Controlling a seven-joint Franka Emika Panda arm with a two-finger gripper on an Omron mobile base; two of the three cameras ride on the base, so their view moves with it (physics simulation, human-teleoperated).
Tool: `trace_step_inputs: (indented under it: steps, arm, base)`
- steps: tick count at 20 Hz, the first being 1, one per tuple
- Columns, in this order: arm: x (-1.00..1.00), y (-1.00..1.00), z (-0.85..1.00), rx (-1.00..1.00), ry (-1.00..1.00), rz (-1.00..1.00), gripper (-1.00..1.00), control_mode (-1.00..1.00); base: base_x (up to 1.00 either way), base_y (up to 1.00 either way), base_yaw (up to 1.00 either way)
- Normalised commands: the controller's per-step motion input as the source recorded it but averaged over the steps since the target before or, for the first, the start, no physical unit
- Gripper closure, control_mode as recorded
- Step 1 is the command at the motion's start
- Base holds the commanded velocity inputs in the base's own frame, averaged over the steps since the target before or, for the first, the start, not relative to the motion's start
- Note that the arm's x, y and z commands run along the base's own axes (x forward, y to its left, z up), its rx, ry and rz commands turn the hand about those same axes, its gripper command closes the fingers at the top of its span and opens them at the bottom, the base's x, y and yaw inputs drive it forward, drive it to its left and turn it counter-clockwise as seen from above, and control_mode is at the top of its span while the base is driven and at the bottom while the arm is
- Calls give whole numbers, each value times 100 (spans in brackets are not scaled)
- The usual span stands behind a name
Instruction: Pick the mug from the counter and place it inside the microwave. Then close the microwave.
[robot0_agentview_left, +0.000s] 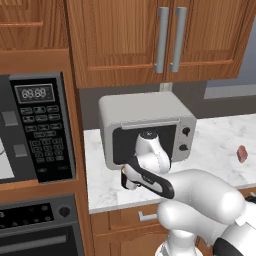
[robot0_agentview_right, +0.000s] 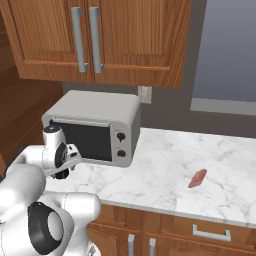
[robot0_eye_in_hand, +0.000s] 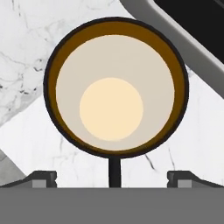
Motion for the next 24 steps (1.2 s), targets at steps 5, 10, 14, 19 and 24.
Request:
trace_step_inputs:
  steps: [5,10,14,19,24]
  arm:
    - [3,7,0,0,0,0,-100,-100]
    - [0,0,0,0,0,0,-100,-100]
    - [0,0,0,0,0,0,-100,-100]
    - [0,0,0,0,0,0,100,-100]
    - [0,0,0,0,0,0,100,-100]
  base:
    - [0,0,0]
    - [0,0,0]
    - [0,0,0]
    - [0,0,0]
    - [0,0,0]
